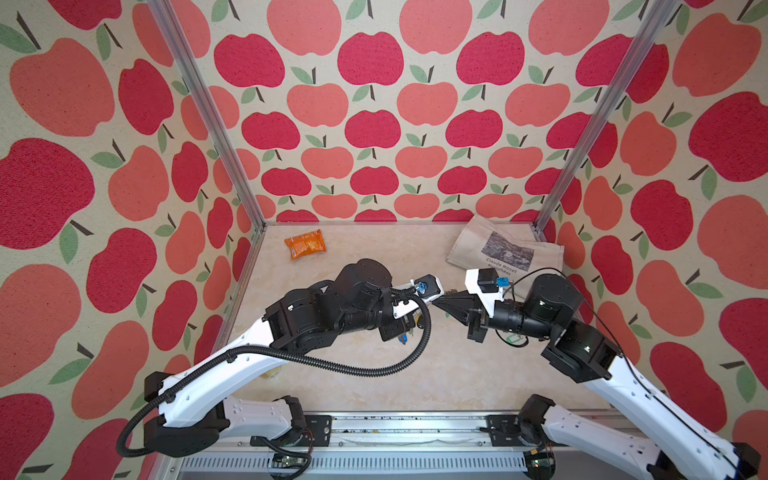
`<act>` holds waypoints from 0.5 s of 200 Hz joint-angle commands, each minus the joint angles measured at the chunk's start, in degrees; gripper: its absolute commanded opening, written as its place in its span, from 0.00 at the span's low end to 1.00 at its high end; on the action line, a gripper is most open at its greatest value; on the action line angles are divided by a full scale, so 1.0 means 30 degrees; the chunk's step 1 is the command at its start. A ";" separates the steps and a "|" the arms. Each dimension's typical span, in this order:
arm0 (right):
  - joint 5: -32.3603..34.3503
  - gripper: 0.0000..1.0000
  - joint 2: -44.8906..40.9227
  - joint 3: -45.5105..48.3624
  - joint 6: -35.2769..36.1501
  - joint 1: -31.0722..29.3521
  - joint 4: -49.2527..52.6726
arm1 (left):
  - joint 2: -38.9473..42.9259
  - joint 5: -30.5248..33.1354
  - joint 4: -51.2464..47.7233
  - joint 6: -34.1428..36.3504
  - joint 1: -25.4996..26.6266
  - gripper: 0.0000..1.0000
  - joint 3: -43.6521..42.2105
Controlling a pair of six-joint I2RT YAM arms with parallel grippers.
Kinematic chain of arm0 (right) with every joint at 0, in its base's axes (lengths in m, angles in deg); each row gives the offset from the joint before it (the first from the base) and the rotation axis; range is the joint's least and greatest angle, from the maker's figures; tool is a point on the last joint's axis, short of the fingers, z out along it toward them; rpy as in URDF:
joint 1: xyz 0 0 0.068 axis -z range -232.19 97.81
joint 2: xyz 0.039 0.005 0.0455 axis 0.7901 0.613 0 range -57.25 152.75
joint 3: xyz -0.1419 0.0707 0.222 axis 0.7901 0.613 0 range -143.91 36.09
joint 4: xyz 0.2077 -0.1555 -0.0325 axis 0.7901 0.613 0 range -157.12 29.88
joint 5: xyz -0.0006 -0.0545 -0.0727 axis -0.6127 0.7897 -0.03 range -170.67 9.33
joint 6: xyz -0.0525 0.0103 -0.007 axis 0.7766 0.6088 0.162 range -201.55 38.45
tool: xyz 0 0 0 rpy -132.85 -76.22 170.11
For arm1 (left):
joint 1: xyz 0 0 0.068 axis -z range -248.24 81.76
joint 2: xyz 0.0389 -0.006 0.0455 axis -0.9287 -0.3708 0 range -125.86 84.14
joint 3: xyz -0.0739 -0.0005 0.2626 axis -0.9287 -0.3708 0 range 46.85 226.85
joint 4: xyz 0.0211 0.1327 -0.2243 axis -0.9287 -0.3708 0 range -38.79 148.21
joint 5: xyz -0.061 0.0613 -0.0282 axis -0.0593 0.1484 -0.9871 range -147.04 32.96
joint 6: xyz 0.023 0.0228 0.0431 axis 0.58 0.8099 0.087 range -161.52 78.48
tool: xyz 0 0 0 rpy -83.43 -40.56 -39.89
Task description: Put the keys on the keyring
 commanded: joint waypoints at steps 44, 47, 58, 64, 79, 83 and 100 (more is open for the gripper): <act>0.2163 0.00 0.0582 -0.0223 0.0096 -0.0271 0.0235 | -0.0167 -0.0459 0.0944 0.0347 0.0801 0.00 0.0865; 0.2335 0.00 0.0561 -0.0185 0.0046 -0.0299 0.0107 | -0.0201 -0.0418 0.0948 0.0333 0.0803 0.00 0.0894; 0.2913 0.00 0.0383 0.0170 -0.0195 -0.0332 -0.0597 | -0.0354 -0.0294 0.1042 0.0198 0.0908 0.00 0.0962; 0.3297 0.00 0.0226 0.0475 -0.0444 -0.0332 -0.1142 | -0.0390 -0.0285 0.1143 0.0075 0.0937 0.00 0.0935; 0.4190 0.00 -0.0263 0.1219 -0.0817 -0.0332 -0.2387 | -0.0552 -0.0239 0.1324 -0.0340 0.0966 0.00 0.0908; 0.4406 0.00 -0.0429 0.1397 -0.0932 -0.0334 -0.2767 | -0.0605 -0.0225 0.1378 -0.0471 0.0967 0.00 0.0888; 0.4996 0.00 -0.0745 0.2056 -0.1351 -0.0332 -0.3934 | -0.0774 -0.0372 0.1656 -0.1192 0.0989 0.00 0.0873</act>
